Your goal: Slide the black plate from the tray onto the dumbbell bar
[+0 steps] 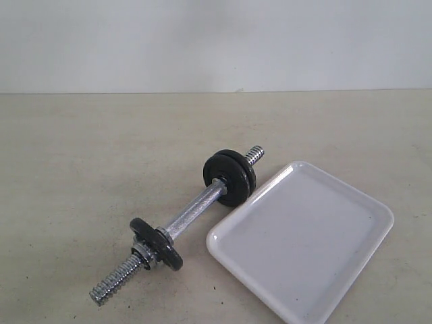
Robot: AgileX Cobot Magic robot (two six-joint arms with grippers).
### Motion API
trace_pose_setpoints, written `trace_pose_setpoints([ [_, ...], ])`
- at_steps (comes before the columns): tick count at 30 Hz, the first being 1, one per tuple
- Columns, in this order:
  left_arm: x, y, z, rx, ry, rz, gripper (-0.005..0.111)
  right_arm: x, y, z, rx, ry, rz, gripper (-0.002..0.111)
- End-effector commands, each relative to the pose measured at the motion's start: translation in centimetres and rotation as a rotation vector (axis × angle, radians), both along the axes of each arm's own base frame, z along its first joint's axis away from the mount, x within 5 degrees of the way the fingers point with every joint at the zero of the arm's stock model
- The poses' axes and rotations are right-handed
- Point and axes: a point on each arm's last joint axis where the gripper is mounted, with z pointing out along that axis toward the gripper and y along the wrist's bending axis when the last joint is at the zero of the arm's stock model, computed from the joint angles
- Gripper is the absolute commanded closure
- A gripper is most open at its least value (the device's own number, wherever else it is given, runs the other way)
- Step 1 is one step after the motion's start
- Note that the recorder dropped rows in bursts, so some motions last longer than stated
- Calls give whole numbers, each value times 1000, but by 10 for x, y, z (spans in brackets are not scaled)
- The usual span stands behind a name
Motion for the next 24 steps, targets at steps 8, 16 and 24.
trace_pose_setpoints([
  [8, -1, 0, -1, -19, 6, -8, 102, 7, 1, -43, -14, 123, 5, 104],
  [16, -1, 0, -1, -19, 6, -8, 102, 4, -1, -55, -40, 254, -10, 104],
  [24, -1, 0, -1, -19, 6, -8, 102, 4, -1, -55, -40, 254, -10, 104],
])
